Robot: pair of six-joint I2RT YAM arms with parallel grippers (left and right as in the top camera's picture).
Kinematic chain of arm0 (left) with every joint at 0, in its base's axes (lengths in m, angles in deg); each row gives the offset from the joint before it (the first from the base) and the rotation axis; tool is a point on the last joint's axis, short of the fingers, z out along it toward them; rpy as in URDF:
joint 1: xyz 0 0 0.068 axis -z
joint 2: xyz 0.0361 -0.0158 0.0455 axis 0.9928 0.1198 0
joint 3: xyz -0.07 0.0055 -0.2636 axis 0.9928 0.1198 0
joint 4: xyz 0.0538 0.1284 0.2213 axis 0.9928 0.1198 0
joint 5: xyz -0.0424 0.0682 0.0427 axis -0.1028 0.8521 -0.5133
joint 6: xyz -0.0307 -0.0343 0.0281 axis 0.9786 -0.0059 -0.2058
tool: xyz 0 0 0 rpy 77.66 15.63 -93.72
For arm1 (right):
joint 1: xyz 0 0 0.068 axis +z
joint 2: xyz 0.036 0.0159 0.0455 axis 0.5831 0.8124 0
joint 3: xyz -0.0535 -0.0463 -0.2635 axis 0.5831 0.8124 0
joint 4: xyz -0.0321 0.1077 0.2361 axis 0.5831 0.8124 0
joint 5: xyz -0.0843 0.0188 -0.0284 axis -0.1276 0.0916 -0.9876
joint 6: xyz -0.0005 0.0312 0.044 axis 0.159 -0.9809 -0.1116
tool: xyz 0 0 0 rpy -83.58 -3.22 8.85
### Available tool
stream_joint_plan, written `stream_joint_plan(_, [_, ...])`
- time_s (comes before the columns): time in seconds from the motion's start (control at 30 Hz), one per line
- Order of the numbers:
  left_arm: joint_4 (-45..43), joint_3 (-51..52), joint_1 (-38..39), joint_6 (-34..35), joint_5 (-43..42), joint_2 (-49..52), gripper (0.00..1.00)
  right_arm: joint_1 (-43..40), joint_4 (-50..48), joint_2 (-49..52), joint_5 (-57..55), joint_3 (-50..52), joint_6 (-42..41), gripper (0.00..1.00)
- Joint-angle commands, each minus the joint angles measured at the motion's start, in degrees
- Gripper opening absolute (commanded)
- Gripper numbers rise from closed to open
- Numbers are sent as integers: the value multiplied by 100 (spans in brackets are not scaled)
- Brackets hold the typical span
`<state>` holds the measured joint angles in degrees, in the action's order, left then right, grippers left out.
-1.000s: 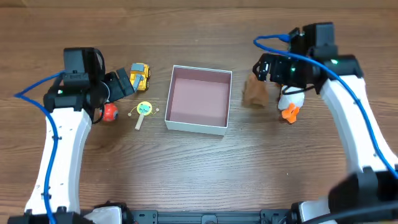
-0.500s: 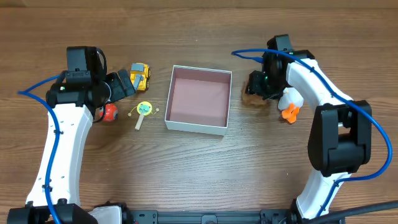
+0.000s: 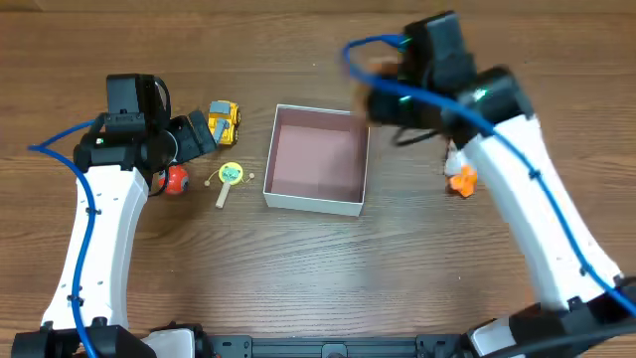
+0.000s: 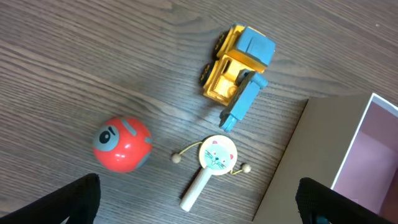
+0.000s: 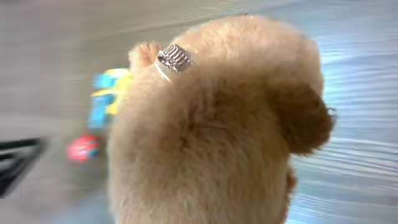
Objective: Pack container
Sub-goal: 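Carry the brown plush into the box and release it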
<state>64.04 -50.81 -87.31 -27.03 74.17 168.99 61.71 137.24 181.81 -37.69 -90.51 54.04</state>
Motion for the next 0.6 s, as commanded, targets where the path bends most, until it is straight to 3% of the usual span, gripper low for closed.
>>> stream_joint_plan(0.0, [-9, -151, -31, -129, -83, 39, 100, 949, -623, 581, -619, 323, -1211, 16])
stream_joint_plan(0.2, [-9, -151, -31, -129, -83, 39, 100, 1478, -1421, 2216, -949, 437, -1753, 19])
stream_joint_plan(0.27, [-7, -151, -31, -129, -83, 39, 100, 1478, -1633, 2459, -809, 437, -1690, 32])
stream_joint_plan(0.33, [-9, -151, -31, -131, -83, 39, 100, 1478, -1963, 2514, -782, 435, -1172, 58])
stream_joint_plan(0.37, [-9, -151, -31, -129, -83, 39, 100, 1478, -1980, 2505, -780, 417, -1021, 66])
stream_joint_plan(0.57, [-9, -151, -31, -129, -83, 39, 100, 1475, -1720, 1989, -960, 415, -319, 85])
